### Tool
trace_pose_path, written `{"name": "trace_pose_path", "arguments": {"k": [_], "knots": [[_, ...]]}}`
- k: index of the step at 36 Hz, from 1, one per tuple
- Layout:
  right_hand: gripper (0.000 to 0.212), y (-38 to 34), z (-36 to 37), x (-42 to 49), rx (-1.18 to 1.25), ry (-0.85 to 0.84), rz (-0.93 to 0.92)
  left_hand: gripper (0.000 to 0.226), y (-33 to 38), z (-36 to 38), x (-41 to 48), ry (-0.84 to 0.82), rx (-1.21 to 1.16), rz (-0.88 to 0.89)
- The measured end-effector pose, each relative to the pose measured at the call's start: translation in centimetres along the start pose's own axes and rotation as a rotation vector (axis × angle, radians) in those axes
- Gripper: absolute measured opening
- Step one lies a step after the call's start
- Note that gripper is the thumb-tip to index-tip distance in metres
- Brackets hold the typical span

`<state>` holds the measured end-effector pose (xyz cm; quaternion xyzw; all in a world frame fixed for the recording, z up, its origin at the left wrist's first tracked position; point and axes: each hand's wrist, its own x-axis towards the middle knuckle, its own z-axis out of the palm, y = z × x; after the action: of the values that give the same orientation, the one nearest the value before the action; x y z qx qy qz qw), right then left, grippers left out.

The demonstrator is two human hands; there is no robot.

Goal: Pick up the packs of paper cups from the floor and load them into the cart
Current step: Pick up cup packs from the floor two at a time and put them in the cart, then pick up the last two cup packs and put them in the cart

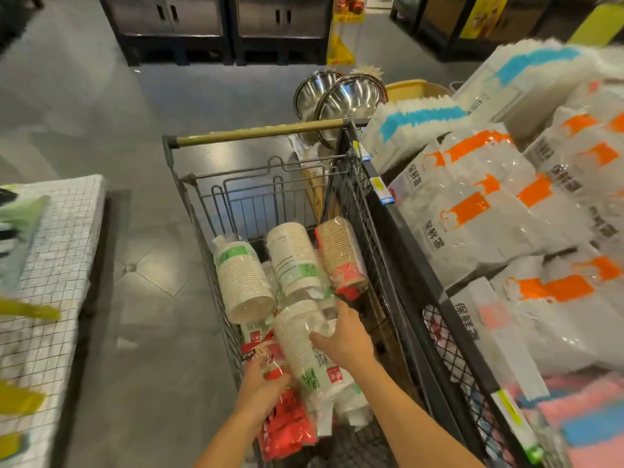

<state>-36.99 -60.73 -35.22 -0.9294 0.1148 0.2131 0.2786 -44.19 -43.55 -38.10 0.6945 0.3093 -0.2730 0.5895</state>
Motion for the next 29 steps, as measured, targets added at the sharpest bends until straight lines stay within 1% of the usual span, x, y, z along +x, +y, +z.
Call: {"name": "trace_pose_path", "arguments": {"k": [3, 6, 7, 9, 11, 13, 16, 17, 20, 21, 24, 26, 28, 29], "knots": [[0.091, 0.1, -0.1, -0.2, 0.005, -0.004, -0.026, 0.077, 0.2, 0.3, -0.1, -0.026, 0.112, 0.059], [0.088, 0.2, -1.1, -0.6, 0.0, -0.003, -0.027, 0.062, 1.2, 0.7, -0.6, -0.026, 0.283, 0.178], [0.086, 0.3, -1.7, -0.8, -0.012, 0.001, -0.034, 0.062, 1.9, 0.8, -0.8, -0.028, 0.349, 0.212], [0.082, 0.4, -3.3, -1.3, -0.058, 0.018, -0.053, 0.073, 3.9, 1.1, -1.5, -0.018, 0.501, 0.278], [0.076, 0.7, -5.4, -2.0, -0.087, 0.045, -0.069, 0.078, 6.1, 1.5, -2.1, -0.01, 0.618, 0.369], [0.073, 1.0, -7.7, -2.9, -0.098, 0.072, -0.076, 0.077, 8.6, 2.1, -2.9, -0.026, 0.701, 0.46], [0.078, 1.6, -11.3, -4.6, -0.14, 0.125, -0.064, 0.074, 12.3, 3.1, -4.1, -0.056, 0.865, 0.602], [0.075, 2.0, -12.4, -5.2, -0.168, 0.154, -0.054, 0.073, 13.6, 3.6, -4.5, -0.063, 0.935, 0.66], [0.067, 3.3, -15.2, -7.2, -0.191, 0.231, 0.0, 0.066, 17.0, 5.0, -5.7, -0.102, 1.098, 0.822], [0.066, 4.0, -16.3, -8.6, -0.172, 0.275, 0.04, 0.063, 18.3, 5.8, -6.4, -0.135, 1.155, 0.9], [0.057, 5.3, -18.4, -11.6, -0.174, 0.364, 0.131, 0.064, 21.0, 7.4, -8.1, -0.223, 1.265, 1.012], [0.064, 6.3, -19.2, -14.8, -0.152, 0.431, 0.231, 0.067, 22.4, 8.9, -10.0, -0.294, 1.336, 1.125], [0.069, 7.1, -19.2, -18.6, -0.11, 0.496, 0.334, 0.061, 23.2, 10.5, -12.0, -0.371, 1.354, 1.239], [0.068, 7.6, -19.0, -20.7, -0.081, 0.539, 0.391, 0.058, 23.2, 11.3, -13.2, -0.425, 1.359, 1.297]]}}
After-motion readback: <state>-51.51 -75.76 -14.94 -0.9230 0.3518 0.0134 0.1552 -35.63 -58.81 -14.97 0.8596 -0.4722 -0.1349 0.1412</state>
